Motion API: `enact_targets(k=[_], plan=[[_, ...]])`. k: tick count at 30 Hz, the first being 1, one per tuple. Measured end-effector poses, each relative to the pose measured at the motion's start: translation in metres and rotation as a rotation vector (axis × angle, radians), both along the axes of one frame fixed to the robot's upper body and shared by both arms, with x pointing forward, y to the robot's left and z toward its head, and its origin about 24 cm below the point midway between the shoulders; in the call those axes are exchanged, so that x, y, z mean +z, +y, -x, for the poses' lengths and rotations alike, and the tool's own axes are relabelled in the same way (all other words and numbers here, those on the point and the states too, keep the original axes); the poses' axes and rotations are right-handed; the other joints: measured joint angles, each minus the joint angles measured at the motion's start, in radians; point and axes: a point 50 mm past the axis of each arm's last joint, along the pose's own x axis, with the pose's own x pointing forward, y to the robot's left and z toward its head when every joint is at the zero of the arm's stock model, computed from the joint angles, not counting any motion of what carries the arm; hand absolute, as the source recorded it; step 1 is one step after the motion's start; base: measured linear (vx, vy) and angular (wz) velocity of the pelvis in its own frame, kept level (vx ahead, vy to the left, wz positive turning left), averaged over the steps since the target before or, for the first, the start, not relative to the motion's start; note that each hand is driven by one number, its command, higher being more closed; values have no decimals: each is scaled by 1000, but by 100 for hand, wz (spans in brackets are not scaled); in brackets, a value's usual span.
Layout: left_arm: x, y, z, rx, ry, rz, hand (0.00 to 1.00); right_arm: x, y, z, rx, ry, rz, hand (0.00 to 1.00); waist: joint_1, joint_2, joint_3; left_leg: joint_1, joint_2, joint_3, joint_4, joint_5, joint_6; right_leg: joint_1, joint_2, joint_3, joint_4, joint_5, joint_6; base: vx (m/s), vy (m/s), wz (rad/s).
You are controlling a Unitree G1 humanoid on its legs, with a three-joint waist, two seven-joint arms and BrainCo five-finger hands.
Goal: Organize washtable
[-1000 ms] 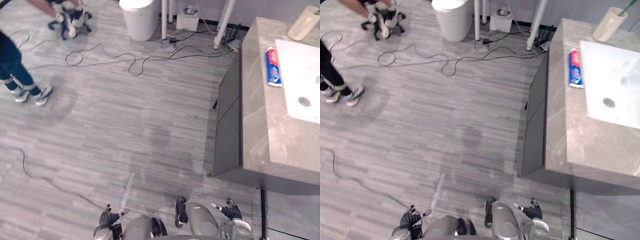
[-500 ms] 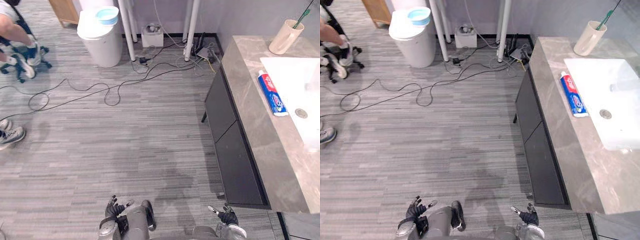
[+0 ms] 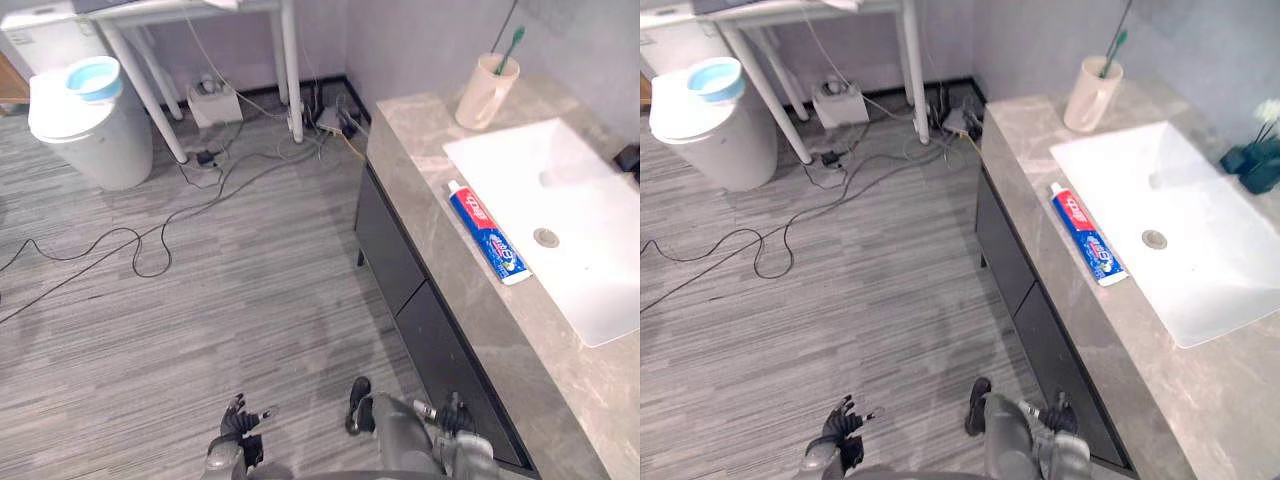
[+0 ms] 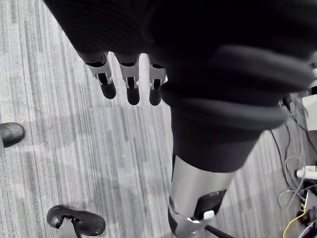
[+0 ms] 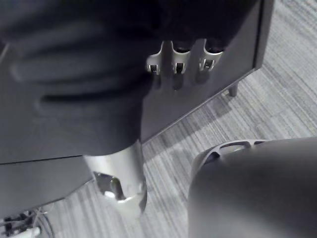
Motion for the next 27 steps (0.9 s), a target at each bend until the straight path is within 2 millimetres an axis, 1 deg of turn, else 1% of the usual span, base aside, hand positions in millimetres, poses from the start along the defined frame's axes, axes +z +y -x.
enact_targets(k=[2, 3, 4, 5, 6, 7, 8, 9, 10, 11, 12, 13, 14, 15, 16, 17, 18, 19, 20, 21, 22, 23, 24, 25, 26, 27], plan=[[4, -8, -7, 3, -39, 21, 0, -2, 2, 1, 91, 29, 3, 0, 19, 5, 3, -97, 47, -34, 228, -4, 4, 84, 25, 17, -46, -9, -6, 274, -83, -30], [6, -9, -9, 10, -52, 25, 0, -3, 3, 2, 110, 38, 5, 0, 28, 3, 5, -146, 50, -30, 282, -16, 25, 124, 32, 42, -71, -16, -9, 241, -10, -46], [7, -9, -10, 13, -58, 24, 0, -3, 2, 3, 111, 42, 5, 0, 33, 2, 5, -167, 50, -23, 285, -23, 36, 138, 33, 57, -78, -20, -11, 273, 73, -76], [8, -5, -10, 37, -65, 20, 0, -3, 2, 4, 105, 46, 2, 0, 35, 1, 6, -210, 45, -21, 244, -43, 70, 161, 37, 105, -91, -25, -5, 211, 105, -80], [8, -3, -10, 49, -67, 17, 0, -4, 2, 4, 96, 45, 1, 0, 38, 1, 6, -225, 43, -23, 204, -49, 79, 168, 36, 123, -91, -19, 7, 246, 180, -114], [8, 1, -8, 70, -64, 15, 0, -4, 2, 5, 68, 44, -5, 0, 44, 0, 6, -239, 34, -45, 120, -57, 93, 181, 39, 175, -89, -22, 18, 154, 174, -100], [8, 2, -8, 76, -64, 14, 0, -4, 1, 5, 39, 44, -7, 0, 47, -1, 6, -247, 21, -79, 75, -58, 95, 188, 38, 203, -88, -24, 22, 154, 203, -118], [8, 2, -8, 75, -65, 13, 0, -4, 0, 8, -12, 43, -6, 0, 56, -2, 6, -252, -2, -131, 0, -58, 94, 196, 38, 248, -88, -32, 35, 146, 269, -132], [8, 3, -8, 76, -66, 11, 0, -5, 0, 9, -59, 42, -1, 0, 60, -5, 3, -252, -43, -222, -110, -55, 88, 192, 40, 307, -78, -43, 60, 152, 373, -165], [5, 1, -4, 77, -49, 16, 0, -4, -4, 12, -85, 40, 18, 0, 59, 8, -8, -236, -63, -314, -230, -51, 82, 172, 55, 365, -48, -62, 95, 169, 479, -157], [4, -2, -2, 82, -45, 27, 0, -4, -7, 14, -90, 40, 28, 0, 59, 22, -16, -233, -64, -349, -257, -26, 42, 157, 68, 394, -21, -77, 113, 156, 460, -139], [4, 5, -1, 86, -38, 8, 0, -6, -3, 19, -102, 55, 17, 0, 50, 0, -28, -227, -89, -309, -237, -57, 55, 149, 50, 445, 3, -92, 139, 152, 356, -92], [4, 9, 0, 84, -37, -1, 0, -9, 0, 27, -112, 72, 3, 0, 41, -30, -49, -214, -109, -279, -238, -70, 74, 144, 28, 468, -8, -89, 158, 204, 326, -93], [4, 10, 1, 84, -31, -3, 0, -10, 2, 31, -113, 84, -2, 0, 43, -51, -61, -202, -117, -233, -238, -81, 81, 138, 18, 506, -15, -85, 166, 221, 324, -101], [3, 13, 1, 83, -27, -10, 0, -11, 6, 32, -115, 87, -14, 0, 55, -68, -71, -183, -121, -176, -238, -90, 91, 140, 8, 544, -25, -76, 181, 245, 366, -139], [3, 13, 1, 81, -26, -11, 0, -11, 10, 32, -105, 87, -22, 0, 59, -76, -73, -156, -121, -112, -245, -102, 107, 121, -3, 543, -18, -63, 196, 150, 267, -131], [3, 13, 1, 81, -25, -11, 0, -11, 12, 30, -92, 84, -22, 0, 59, -77, -73, -142, -122, -80, -252, -105, 112, 104, -9, 533, -8, -55, 199, 106, 209, -142], [3, 13, 3, 81, -20, -11, 0, -9, 14, 23, -66, 64, -20, 0, 59, -73, -71, -114, -122, -12, -268, -110, 121, 76, -24, 483, 25, -36, 217, 57, 144, -135], [2, 13, 3, 80, -18, -11, 0, -7, 15, 19, -61, 52, -18, 0, 60, -69, -68, -87, -122, 38, -288, -111, 123, 48, -43, 421, 48, -18, 214, 71, 172, -159], [2, 12, 4, 71, -12, -11, 0, -6, 15, 15, -54, 41, -13, 0, 58, -62, -64, -51, -121, 90, -313, -111, 123, 26, -69, 299, 69, -3, 198, 68, 149, -123], [1, 12, 5, 70, -6, -10, 0, -5, 15, 14, -52, 40, -11, 0, 59, -59, -65, -35, -121, 118, -324, -111, 124, 21, -84, 228, 69, 0, 191, 81, 145, -124], [0, 12, 6, 69, 0, -9, 0, -5, 15, 13, -46, 37, -7, 0, 57, -55, -65, -6, -121, 165, -347, -111, 124, 18, -112, 91, 61, -2, 183, 92, 71, -113], [-1, 11, 7, 57, 14, -9, 0, -5, 14, 11, -39, 39, -1, 0, 56, -47, -69, 12, -122, 196, -377, -110, 123, 18, -123, -20, 26, -4, 175, 92, 14, -108], [-3, 11, 9, 48, 26, -10, 0, -6, 13, 11, -31, 46, 4, 0, 55, -44, -69, 20, -125, 206, -391, -107, 118, 18, -123, -56, 7, 1, 147, 123, -30, -80], [-4, 13, 9, 17, 40, -23, 0, -7, 8, 9, -22, 59, 17, 0, 43, -34, -68, 26, -128, 208, -423, -90, 104, 20, -106, -62, -23, 17, 127, 155, -65, -41], [-4, 10, 7, -8, 43, -22, 0, -9, 1, 10, -16, 76, 39, 0, 24, -21, -63, 38, -135, 186, -455, -68, 91, 42, -89, -56, -51, 25, 118, 167, -66, -26]])
